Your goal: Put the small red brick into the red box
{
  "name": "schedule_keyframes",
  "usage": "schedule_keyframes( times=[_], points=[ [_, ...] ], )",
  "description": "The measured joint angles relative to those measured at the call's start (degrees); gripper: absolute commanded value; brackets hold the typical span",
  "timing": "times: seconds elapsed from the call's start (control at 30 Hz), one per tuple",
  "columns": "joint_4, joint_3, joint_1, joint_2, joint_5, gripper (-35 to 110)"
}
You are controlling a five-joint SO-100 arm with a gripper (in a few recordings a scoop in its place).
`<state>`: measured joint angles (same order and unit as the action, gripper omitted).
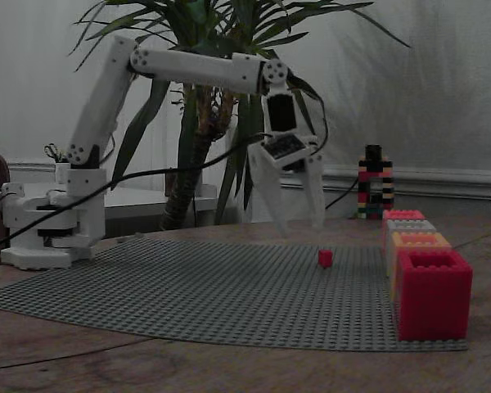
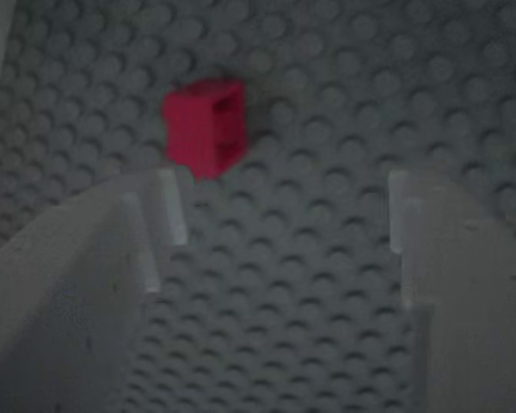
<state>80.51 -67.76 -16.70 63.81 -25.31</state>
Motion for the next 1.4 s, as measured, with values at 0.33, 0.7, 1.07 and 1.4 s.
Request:
schedule_keyframes(
  times=[0.33,0.7,1.07,1.4],
  points=[
    [0.0,7.38,-0.44,-7.12,1.14,20],
    [0.0,12.74,-1.05,-12.13,2.2,18],
    [0.0,15.21,-1.05,-16.0,3.08,0],
    [1.85,19.16,-1.05,-16.61,7.21,0]
  ],
)
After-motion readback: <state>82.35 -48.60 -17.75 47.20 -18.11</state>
